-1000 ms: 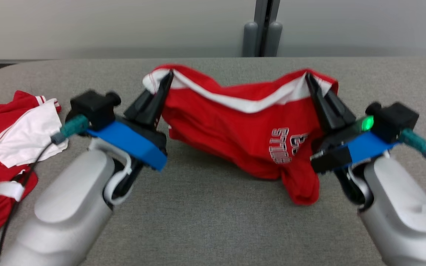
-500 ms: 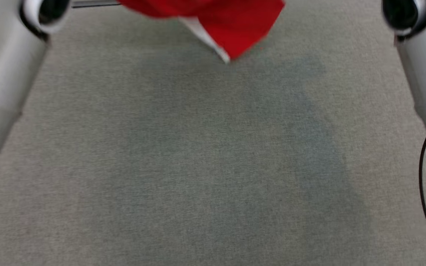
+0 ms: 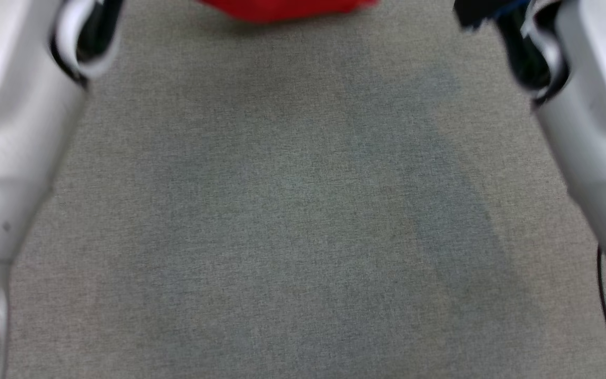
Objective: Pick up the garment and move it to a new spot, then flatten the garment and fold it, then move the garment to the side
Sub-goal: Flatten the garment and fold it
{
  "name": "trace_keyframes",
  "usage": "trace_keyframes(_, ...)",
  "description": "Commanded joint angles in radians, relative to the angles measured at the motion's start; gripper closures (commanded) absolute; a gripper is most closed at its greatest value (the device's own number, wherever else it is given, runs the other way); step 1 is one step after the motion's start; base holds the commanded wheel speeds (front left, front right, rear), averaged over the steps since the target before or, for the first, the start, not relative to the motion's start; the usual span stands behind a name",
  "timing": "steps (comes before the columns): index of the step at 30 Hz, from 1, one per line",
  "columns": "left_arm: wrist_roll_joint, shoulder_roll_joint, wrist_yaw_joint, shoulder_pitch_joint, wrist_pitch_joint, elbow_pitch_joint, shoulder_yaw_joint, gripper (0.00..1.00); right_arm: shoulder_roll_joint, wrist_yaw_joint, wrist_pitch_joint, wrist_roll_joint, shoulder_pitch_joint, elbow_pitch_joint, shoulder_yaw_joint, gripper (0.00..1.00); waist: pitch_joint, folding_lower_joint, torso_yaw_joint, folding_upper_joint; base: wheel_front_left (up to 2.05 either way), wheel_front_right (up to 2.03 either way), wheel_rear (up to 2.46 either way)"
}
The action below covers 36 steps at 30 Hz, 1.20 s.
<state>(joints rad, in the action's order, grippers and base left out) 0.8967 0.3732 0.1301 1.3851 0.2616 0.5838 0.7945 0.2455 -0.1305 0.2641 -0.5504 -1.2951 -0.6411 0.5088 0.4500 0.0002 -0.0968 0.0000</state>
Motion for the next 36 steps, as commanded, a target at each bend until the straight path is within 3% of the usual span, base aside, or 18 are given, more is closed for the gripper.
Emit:
trace_keyframes(1,-0.006,-0.001,0.000,-0.068,0.004,-0.013,-0.008,1.00,0.008,0.000,0.000,-0.010,0.048,0.011,0.018,1.00,-0.003,-0.0002,0.005,0.0000,0.00,0.00,0.00)
trace_keyframes(9,-0.082,-0.003,0.000,-0.447,0.005,-0.134,-0.105,1.00,0.048,0.000,0.001,-0.051,0.365,0.126,0.102,1.00,-0.059,-0.0002,0.036,0.0000,0.00,0.00,0.00)
trace_keyframes(14,-0.143,0.002,0.001,-0.701,0.005,-0.207,-0.149,1.00,0.115,0.000,0.001,-0.071,0.560,0.226,0.173,1.00,-0.120,-0.0002,0.053,0.0000,0.00,0.00,0.00)
trace_keyframes(24,-0.193,0.024,0.001,-1.045,0.005,-0.267,-0.126,1.00,0.194,0.000,0.001,-0.122,0.893,0.359,0.140,1.00,-0.223,-0.0002,0.079,0.0000,0.00,0.00,0.00)
trace_keyframes(36,-0.211,0.042,0.001,-1.265,0.005,-0.353,-0.129,1.00,0.198,0.000,0.001,-0.115,1.245,0.524,0.019,1.00,-0.311,-0.0002,0.105,0.0000,0.00,0.00,0.00)
